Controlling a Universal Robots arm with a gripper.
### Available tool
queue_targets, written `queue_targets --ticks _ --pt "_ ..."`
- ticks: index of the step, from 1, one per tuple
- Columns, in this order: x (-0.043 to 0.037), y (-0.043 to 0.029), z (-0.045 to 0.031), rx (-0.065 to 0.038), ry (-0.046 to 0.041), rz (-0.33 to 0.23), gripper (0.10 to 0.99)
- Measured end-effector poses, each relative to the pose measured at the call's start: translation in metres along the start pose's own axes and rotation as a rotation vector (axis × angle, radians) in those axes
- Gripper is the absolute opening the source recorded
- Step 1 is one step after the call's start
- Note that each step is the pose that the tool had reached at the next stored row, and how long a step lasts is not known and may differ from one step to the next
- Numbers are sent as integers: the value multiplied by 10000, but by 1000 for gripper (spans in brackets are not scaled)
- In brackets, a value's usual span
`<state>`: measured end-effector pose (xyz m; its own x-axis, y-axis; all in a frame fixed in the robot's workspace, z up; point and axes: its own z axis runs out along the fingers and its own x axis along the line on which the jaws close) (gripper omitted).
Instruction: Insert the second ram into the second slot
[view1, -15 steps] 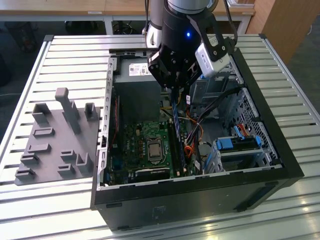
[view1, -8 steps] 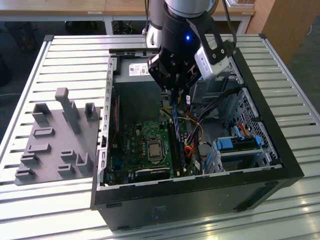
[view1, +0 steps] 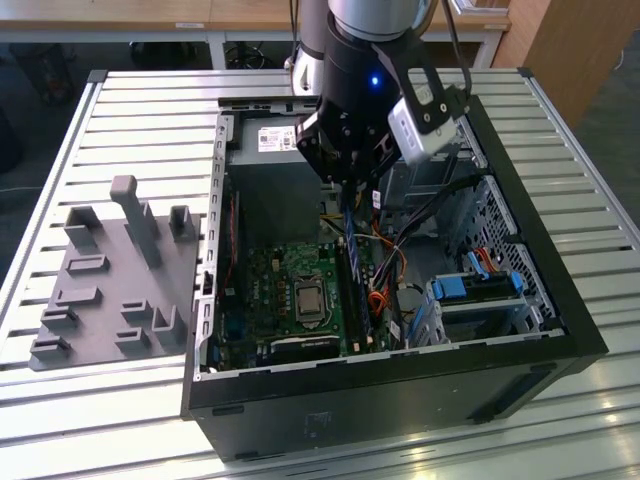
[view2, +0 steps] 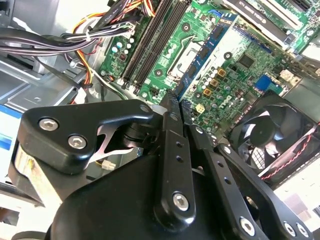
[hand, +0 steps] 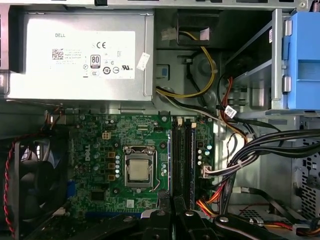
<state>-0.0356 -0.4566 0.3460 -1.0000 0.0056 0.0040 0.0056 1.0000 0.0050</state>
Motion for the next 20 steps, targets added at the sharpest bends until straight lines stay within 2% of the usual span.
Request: queue_targets --ticks 20 --pt "0 -1 92 2 0 -1 137"
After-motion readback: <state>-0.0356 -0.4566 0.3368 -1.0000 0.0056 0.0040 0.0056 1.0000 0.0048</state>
